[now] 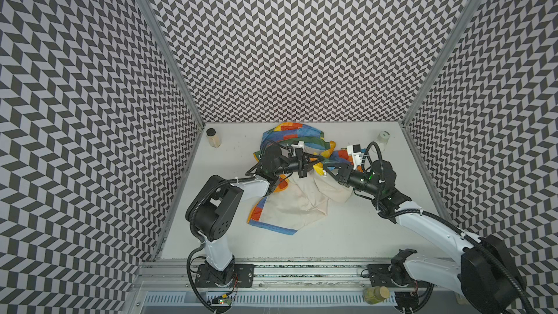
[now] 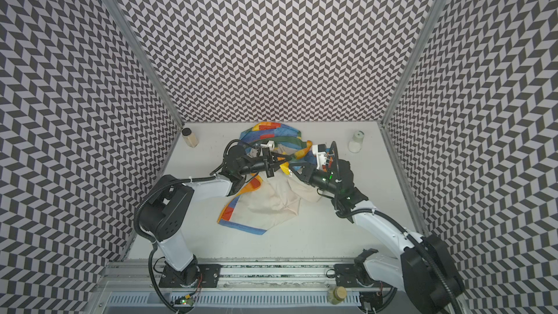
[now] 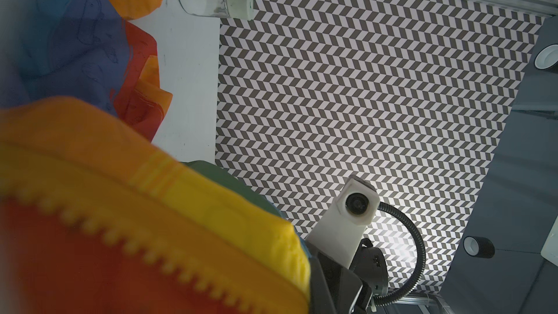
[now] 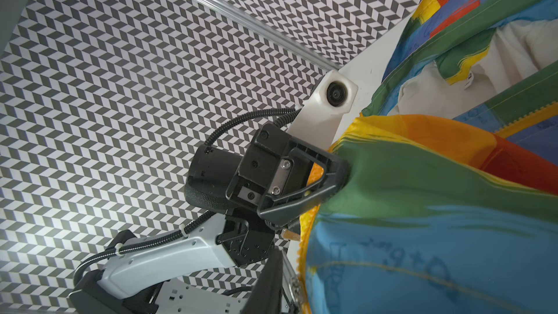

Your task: Zip up the jacket

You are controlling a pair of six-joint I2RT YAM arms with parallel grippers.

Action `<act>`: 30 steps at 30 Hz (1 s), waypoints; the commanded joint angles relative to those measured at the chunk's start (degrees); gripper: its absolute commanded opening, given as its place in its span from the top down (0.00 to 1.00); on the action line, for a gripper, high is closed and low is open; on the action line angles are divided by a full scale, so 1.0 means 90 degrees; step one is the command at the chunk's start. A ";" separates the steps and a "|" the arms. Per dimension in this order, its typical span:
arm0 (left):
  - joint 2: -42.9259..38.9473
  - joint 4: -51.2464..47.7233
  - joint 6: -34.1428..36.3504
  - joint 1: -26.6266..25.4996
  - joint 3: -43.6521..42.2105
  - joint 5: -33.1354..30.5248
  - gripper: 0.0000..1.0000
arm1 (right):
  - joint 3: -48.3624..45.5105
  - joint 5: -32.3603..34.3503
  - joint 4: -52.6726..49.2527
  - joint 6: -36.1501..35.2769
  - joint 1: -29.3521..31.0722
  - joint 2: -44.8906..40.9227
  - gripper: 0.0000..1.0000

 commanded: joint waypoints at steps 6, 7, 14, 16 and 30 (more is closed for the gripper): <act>-0.0193 0.0332 -0.0103 -0.0021 0.0074 0.0172 1.00 | 0.0116 -0.0166 0.0033 -0.0188 -0.0039 -0.0155 0.74; -0.0199 0.0332 -0.0103 -0.0021 0.0067 0.0173 1.00 | 0.0098 -0.0115 -0.0010 -0.0175 -0.0055 -0.0194 0.73; -0.0227 0.0338 -0.0093 -0.0018 0.0018 0.0189 1.00 | -0.0102 -0.0003 0.0245 0.0055 -0.0187 -0.0202 0.70; -0.0218 0.0332 -0.0093 -0.0016 0.0023 0.0180 1.00 | -0.0095 -0.0028 0.0275 0.0079 -0.0196 -0.0172 0.72; -0.0194 0.0313 -0.0093 -0.0019 0.0062 0.0198 1.00 | 0.0107 -0.0437 -0.0125 -0.0284 -0.0198 -0.0205 0.86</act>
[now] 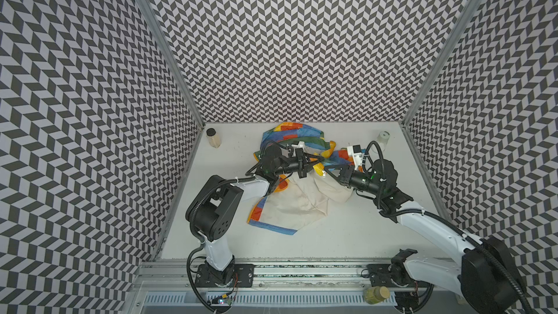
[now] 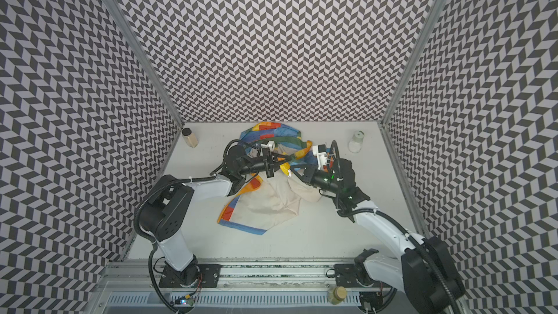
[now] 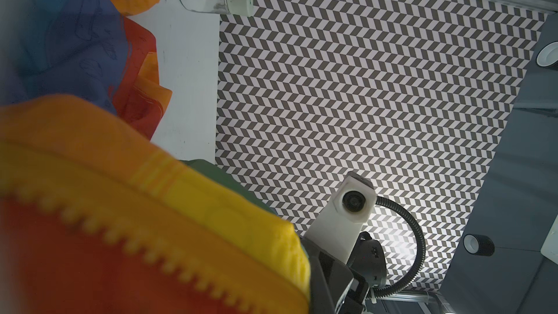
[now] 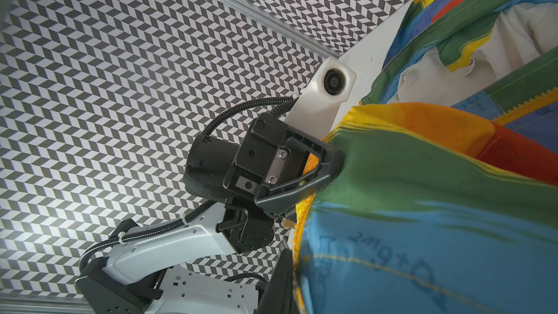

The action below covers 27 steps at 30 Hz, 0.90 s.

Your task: Zip up the jacket

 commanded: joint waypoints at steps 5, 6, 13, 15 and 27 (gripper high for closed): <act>-0.0190 0.0313 -0.0095 -0.0016 0.0033 0.0152 1.00 | 0.0137 -0.0125 0.0150 -0.0130 -0.0035 -0.0102 0.89; -0.0189 0.0313 -0.0096 -0.0022 0.0033 0.0154 1.00 | 0.0139 -0.0127 0.0157 -0.0145 -0.0035 -0.0096 0.91; -0.0224 0.0241 -0.0039 0.0030 -0.0006 0.0183 1.00 | 0.0201 -0.0336 0.0009 -0.0299 -0.0045 -0.0015 0.94; -0.0243 0.0154 0.0025 0.0045 -0.0004 0.0211 1.00 | 0.0245 -0.0473 -0.0069 -0.0394 -0.0045 0.0034 0.94; -0.0307 -0.0202 0.0261 0.0077 -0.0084 0.0333 1.00 | 0.0303 -0.0562 -0.0193 -0.0433 -0.0112 0.0112 0.83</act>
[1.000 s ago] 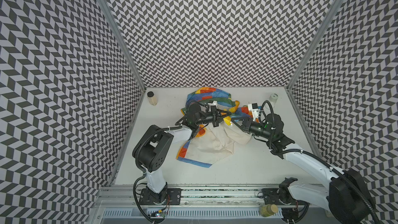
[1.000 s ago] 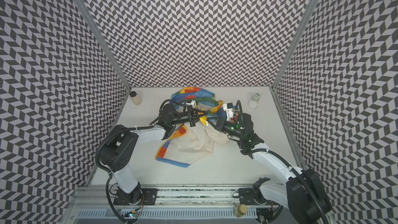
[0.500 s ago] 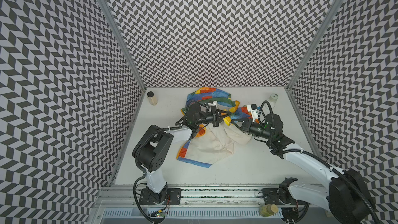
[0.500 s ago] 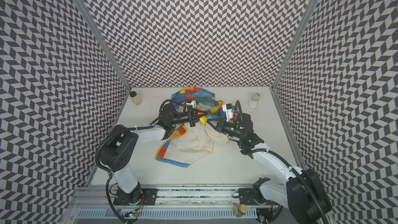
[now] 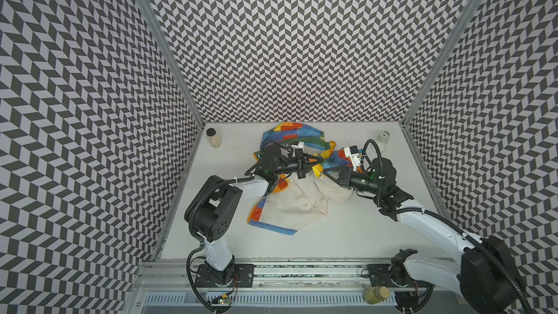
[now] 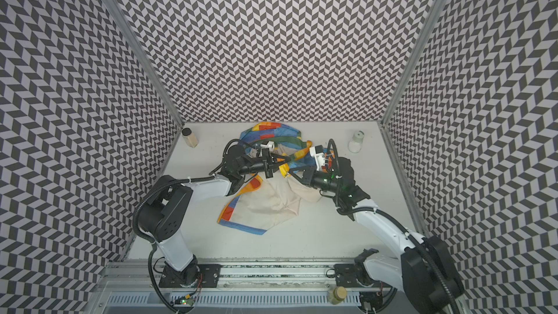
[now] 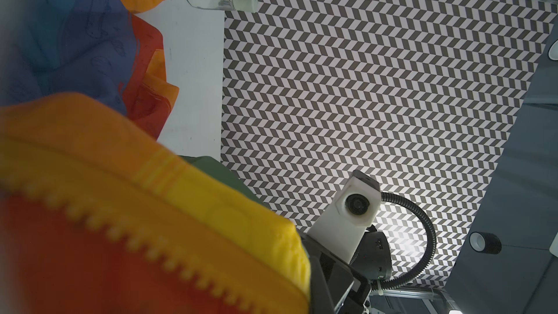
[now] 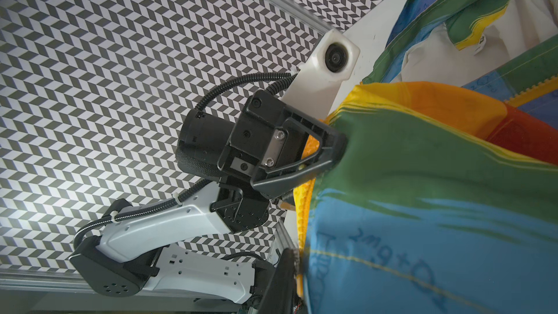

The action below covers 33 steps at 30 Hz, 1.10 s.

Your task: Zip up the jacket

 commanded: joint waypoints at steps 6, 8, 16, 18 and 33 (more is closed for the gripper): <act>-0.0276 -0.0021 0.0101 0.0022 -0.0065 0.0186 1.00 | 0.0198 -0.0104 0.0225 -0.0003 -0.0084 0.0050 0.82; -0.0280 -0.0011 0.0101 0.0022 -0.0072 0.0193 1.00 | 0.0193 -0.0121 0.0246 0.0027 -0.0084 0.0052 0.83; -0.0279 0.0038 0.0086 0.0021 -0.0094 0.0202 1.00 | 0.0150 -0.0121 0.0399 0.0155 -0.0084 0.0122 0.90; -0.0273 0.0040 0.0079 0.0024 -0.0086 0.0196 1.00 | 0.0160 -0.0161 0.0404 0.0152 -0.0086 0.0153 0.92; -0.1779 -0.4285 0.2765 0.0248 0.0348 -0.0128 0.43 | -0.0473 0.0291 0.2465 0.0443 -0.0113 0.0163 1.00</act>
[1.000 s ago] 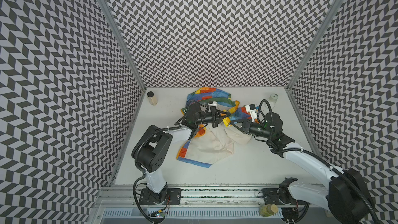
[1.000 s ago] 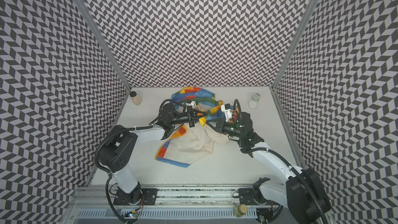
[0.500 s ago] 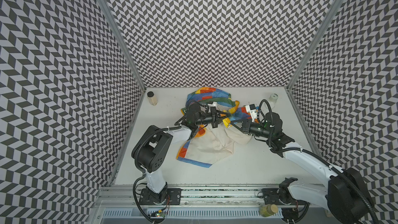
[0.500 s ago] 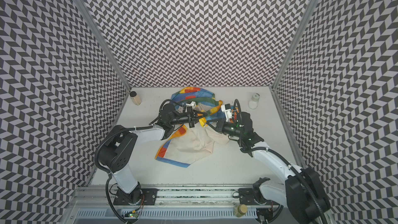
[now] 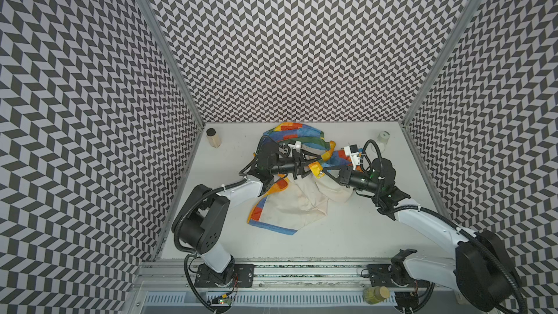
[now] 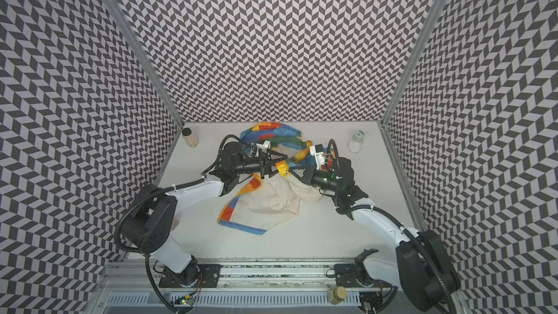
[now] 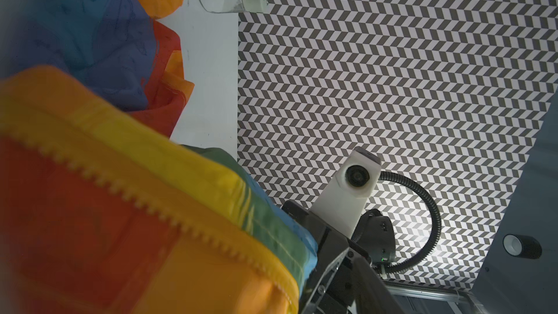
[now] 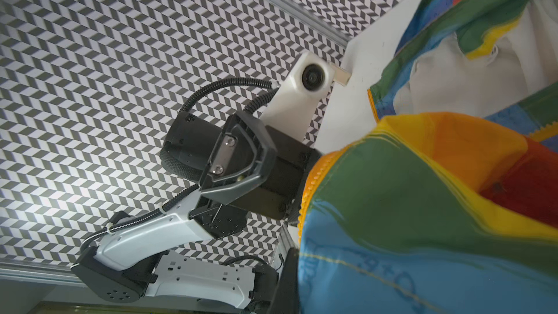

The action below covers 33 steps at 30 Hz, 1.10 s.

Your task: Zip up the jacket

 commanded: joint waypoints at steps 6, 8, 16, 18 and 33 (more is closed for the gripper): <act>-0.1707 -0.5937 0.3741 0.0501 0.0758 -0.1339 0.32 | -0.0131 0.0630 0.1659 -0.0079 -0.0046 0.0016 1.00; -0.1995 -0.6516 0.3947 0.0732 0.0529 -0.1704 0.31 | -0.0059 0.0656 0.1614 -0.0125 -0.0064 0.0121 1.00; -0.3397 -0.7088 0.3818 0.1765 -0.1318 -0.2482 0.31 | -0.0025 0.0225 0.1588 -0.0032 -0.0260 0.0294 1.00; -0.3548 -0.7853 0.4353 0.1748 -0.1230 -0.3300 0.30 | -0.0059 0.0161 0.1522 -0.0028 -0.0272 0.0265 1.00; -0.2403 -0.7288 0.5802 0.0363 -0.1545 -0.6430 0.24 | 0.0083 -0.0332 0.1193 0.0094 -0.0321 0.0030 1.00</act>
